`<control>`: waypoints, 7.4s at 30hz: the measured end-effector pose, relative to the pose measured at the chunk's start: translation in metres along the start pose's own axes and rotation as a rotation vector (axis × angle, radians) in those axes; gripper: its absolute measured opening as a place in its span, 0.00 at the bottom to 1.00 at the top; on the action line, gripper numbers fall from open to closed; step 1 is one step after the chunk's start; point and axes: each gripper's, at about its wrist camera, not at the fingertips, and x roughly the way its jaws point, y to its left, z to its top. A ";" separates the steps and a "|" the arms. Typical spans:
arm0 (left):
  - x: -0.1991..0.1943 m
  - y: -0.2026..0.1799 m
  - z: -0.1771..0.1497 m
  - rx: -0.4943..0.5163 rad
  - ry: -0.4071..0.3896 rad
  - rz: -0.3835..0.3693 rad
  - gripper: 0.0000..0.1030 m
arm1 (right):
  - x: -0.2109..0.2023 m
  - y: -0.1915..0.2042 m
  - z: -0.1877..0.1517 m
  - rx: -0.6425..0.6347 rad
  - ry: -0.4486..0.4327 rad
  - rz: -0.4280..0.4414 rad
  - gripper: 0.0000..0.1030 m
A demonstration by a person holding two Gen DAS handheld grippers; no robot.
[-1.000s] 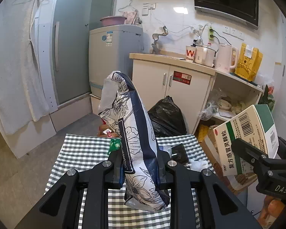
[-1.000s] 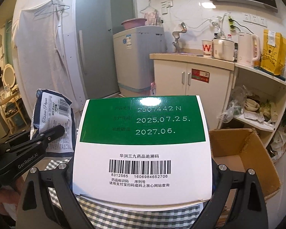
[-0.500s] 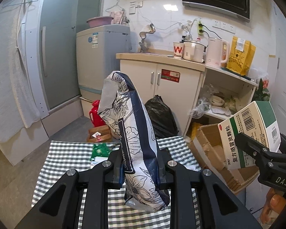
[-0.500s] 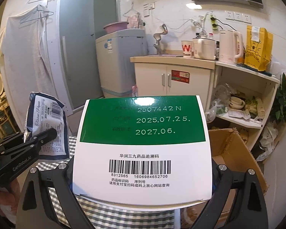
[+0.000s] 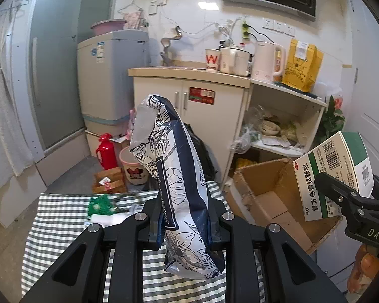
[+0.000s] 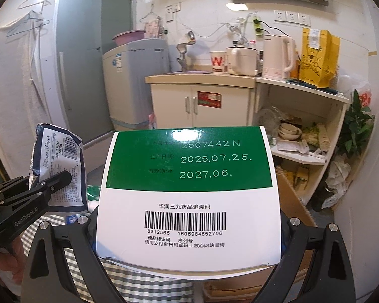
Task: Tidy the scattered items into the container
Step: 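Lift and carry the tissue bag and medicine box over the cardboard box, then open both grippers to drop the bag and medicine box into the cardboard box, then move both grippers back over the remaining items on the table, then grasp the blue Vinda tissue pack with left gripper while right gripper grasps black plastic cup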
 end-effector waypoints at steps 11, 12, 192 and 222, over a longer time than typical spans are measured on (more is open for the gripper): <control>0.023 -0.032 0.004 0.038 0.022 -0.064 0.22 | 0.009 -0.044 -0.001 0.042 0.023 -0.102 0.92; 0.025 -0.034 0.004 0.040 0.024 -0.068 0.22 | 0.009 -0.048 -0.002 0.046 0.026 -0.113 0.92; 0.043 0.174 -0.046 -0.152 0.158 0.202 1.00 | 0.115 0.096 -0.034 -0.105 0.203 0.141 1.00; 0.147 0.195 -0.092 -0.083 0.353 0.177 0.83 | 0.215 0.112 -0.073 -0.134 0.356 0.197 0.74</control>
